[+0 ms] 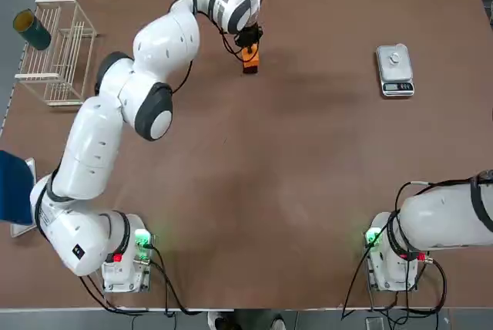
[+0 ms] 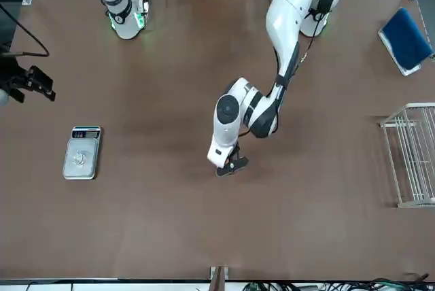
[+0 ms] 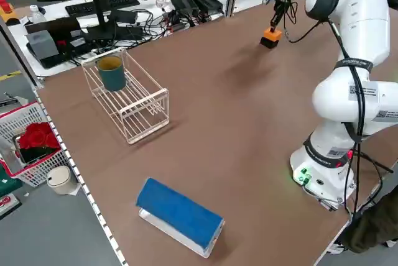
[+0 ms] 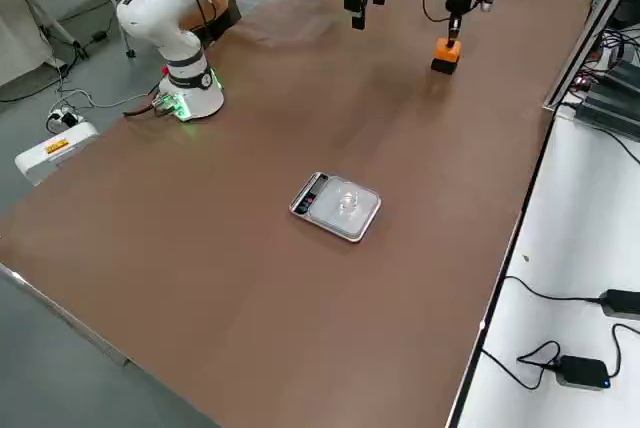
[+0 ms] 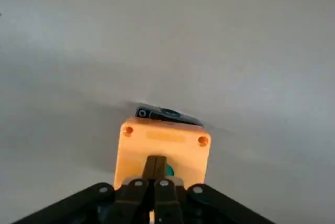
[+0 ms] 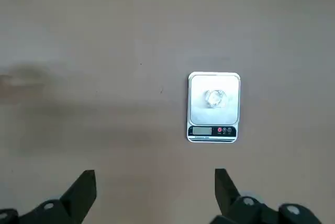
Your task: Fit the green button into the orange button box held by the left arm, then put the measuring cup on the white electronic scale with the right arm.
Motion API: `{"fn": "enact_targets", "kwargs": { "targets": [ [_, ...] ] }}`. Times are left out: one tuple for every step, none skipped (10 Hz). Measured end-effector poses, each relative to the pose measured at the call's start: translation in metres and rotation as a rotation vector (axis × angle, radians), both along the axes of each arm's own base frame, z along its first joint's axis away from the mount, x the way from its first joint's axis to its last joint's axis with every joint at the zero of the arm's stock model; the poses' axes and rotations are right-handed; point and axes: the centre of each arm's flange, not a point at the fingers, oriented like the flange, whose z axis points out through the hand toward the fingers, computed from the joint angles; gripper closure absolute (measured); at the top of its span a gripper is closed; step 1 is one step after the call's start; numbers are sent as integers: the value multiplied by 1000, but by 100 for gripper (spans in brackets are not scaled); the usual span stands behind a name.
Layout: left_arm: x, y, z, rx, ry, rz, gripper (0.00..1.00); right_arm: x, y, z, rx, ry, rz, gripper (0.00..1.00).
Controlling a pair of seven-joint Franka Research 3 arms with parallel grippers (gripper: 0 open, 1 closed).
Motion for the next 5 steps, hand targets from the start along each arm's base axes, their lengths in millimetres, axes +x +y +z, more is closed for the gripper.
{"fn": "enact_targets", "kwargs": {
  "targets": [
    [0, 0, 1, -1, -1, 1, 99, 0, 0, 0, 0, 0, 0, 0],
    [1, 0, 4, -3, -3, 1, 99, 0, 0, 0, 0, 0, 0, 0],
    [1, 0, 7, -2, -2, 1, 99, 0, 0, 0, 0, 0, 0, 0],
    [1, 1, 9, -2, -2, 2, 99, 0, 0, 0, 0, 0, 0, 0],
    [1, 1, 11, -2, -2, 3, 99, 0, 0, 0, 0, 0, 0, 0]
  ]
}}
